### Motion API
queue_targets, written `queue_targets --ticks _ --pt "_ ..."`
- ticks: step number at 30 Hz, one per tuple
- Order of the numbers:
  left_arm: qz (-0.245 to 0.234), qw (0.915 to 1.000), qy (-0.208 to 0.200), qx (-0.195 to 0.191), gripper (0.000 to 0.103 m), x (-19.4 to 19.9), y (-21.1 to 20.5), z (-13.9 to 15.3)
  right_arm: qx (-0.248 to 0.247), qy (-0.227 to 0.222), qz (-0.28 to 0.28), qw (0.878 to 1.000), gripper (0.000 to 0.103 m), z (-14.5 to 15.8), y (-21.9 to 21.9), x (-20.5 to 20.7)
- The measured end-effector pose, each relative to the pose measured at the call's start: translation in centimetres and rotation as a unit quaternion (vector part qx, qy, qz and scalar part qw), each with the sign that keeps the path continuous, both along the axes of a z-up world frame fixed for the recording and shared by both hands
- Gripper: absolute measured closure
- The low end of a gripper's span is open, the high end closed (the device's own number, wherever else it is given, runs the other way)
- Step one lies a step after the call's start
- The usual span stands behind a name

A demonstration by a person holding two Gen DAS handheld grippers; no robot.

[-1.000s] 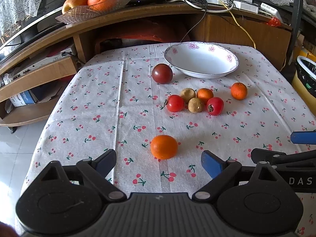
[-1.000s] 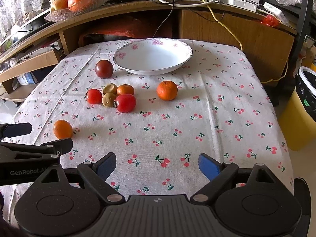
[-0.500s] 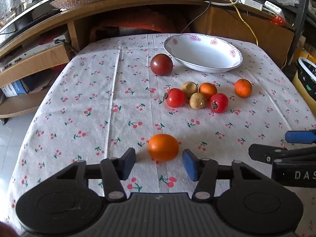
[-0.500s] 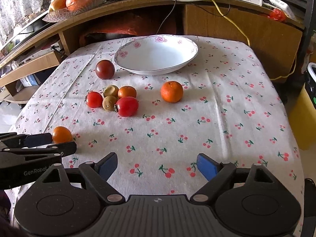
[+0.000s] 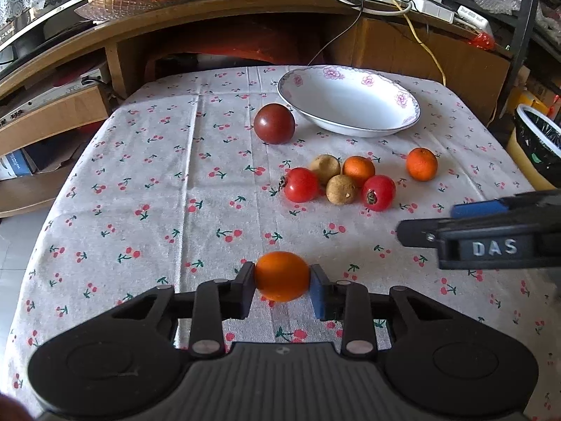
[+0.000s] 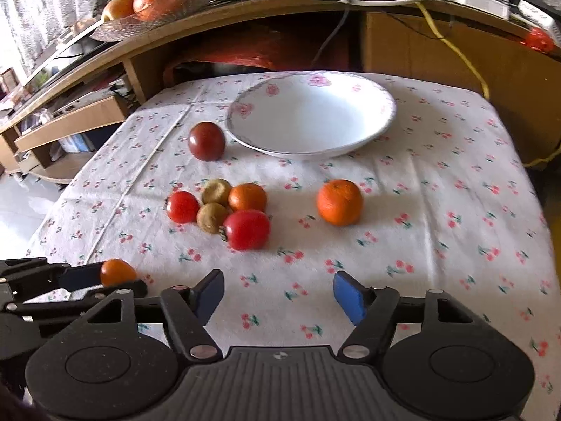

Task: Organize fruits
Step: 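Grasp the orange with the left tool while the right tool grasps a red tomato, then carry orange and tomato over the white bowl and open both tools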

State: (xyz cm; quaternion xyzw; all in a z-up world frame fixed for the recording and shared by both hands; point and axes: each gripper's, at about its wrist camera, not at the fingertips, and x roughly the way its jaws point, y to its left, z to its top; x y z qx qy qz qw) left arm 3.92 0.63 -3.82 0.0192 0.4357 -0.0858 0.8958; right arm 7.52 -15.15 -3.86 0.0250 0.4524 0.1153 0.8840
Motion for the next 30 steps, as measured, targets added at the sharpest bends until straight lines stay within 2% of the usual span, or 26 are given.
queue_targets --ticks 5,10,17,19,30 --pt "-0.012 0.9997 -0.004 -0.018 0.063 0.1 0.2 0.1 0.001 -0.004 0.024 1.000 0.045 -0.3 1.1 1.1" --pt "-0.016 0.9997 -0.005 -0.016 0.063 0.3 0.0 0.0 0.005 -0.006 0.033 0.999 0.049 -0.5 1.5 2.5" --pt "-0.019 0.9997 -0.004 -0.012 0.063 0.7 -0.1 -0.1 0.002 -0.002 0.043 0.999 0.064 -0.6 1.7 3.3" --pt "-0.020 0.9998 -0.002 -0.010 0.063 0.9 -0.2 -0.1 0.008 0.001 0.049 0.999 0.073 -0.6 1.7 3.3" --pt "-0.027 0.9996 -0.005 -0.009 0.064 1.8 -0.5 0.9 0.006 0.003 0.044 0.999 0.074 0.4 1.0 2.4"
